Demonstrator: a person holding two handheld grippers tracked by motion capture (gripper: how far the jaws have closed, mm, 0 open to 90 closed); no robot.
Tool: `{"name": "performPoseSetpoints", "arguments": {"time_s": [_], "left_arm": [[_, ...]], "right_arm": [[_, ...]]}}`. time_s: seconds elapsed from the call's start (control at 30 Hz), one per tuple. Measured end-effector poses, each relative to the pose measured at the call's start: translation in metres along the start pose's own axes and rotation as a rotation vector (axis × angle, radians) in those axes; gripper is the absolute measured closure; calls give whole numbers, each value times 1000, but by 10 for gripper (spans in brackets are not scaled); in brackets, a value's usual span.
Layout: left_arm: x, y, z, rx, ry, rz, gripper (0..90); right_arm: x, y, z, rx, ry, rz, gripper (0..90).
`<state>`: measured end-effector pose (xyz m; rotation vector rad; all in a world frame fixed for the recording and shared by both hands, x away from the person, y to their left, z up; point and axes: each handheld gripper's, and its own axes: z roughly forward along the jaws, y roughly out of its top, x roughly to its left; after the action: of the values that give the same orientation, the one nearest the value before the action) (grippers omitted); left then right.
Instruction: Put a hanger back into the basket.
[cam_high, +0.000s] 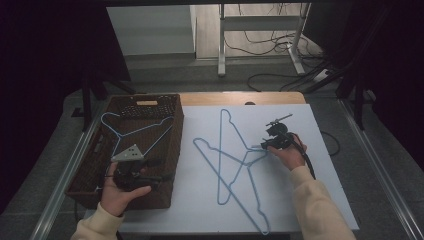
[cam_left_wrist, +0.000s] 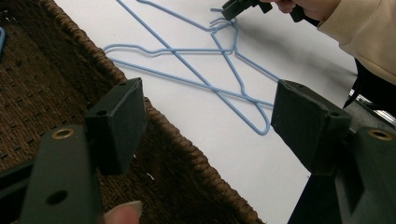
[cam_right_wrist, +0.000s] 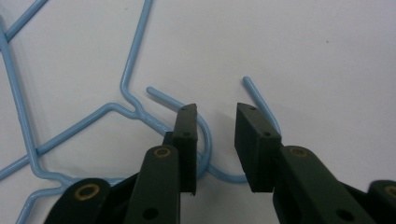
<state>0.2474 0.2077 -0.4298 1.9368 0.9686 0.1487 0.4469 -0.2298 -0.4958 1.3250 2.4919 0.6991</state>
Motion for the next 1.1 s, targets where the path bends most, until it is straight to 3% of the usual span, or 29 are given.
{"name": "performPoseSetpoints", "arguments": {"time_s": [0.47, 0.67, 0.8, 0.97, 1.1], "left_arm": [[0, 0, 1, 0, -5, 0, 270], [-6, 2, 2, -4, -13, 13, 270], [-10, 3, 5, 3, -21, 23, 270], [-13, 5, 9, 10, -26, 35, 269], [-16, 6, 13, 17, -31, 38, 270]], "right_arm": [[0, 1, 6, 44, 15, -23, 851], [0, 1, -5, 22, 46, 39, 865], [3, 0, -14, 9, 70, 56, 867], [10, -4, -31, -9, 133, 103, 867], [13, -10, -38, -8, 156, 117, 867]]}}
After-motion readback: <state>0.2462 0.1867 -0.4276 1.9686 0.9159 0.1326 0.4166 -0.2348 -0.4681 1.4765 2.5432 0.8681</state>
